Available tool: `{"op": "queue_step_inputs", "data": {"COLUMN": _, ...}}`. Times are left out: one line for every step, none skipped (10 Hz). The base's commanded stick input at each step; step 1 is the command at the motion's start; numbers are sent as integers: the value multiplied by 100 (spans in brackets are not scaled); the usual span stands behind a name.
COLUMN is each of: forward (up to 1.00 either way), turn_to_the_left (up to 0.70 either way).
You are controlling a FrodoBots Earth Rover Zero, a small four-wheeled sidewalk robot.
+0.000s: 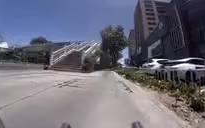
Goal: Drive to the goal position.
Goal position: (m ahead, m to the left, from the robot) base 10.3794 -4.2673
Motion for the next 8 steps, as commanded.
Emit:
{"op": "queue_step_inputs", "data": {"forward": 45, "turn_to_the_left": 0}}
{"op": "queue_step_inputs", "data": {"forward": 45, "turn_to_the_left": 0}}
{"op": "queue_step_inputs", "data": {"forward": 45, "turn_to_the_left": 0}}
{"op": "queue_step_inputs", "data": {"forward": 45, "turn_to_the_left": 0}}
{"op": "queue_step_inputs", "data": {"forward": 45, "turn_to_the_left": 0}}
{"op": "queue_step_inputs", "data": {"forward": 45, "turn_to_the_left": 0}}
{"op": "queue_step_inputs", "data": {"forward": 45, "turn_to_the_left": 0}}
{"op": "queue_step_inputs", "data": {"forward": 45, "turn_to_the_left": 0}}
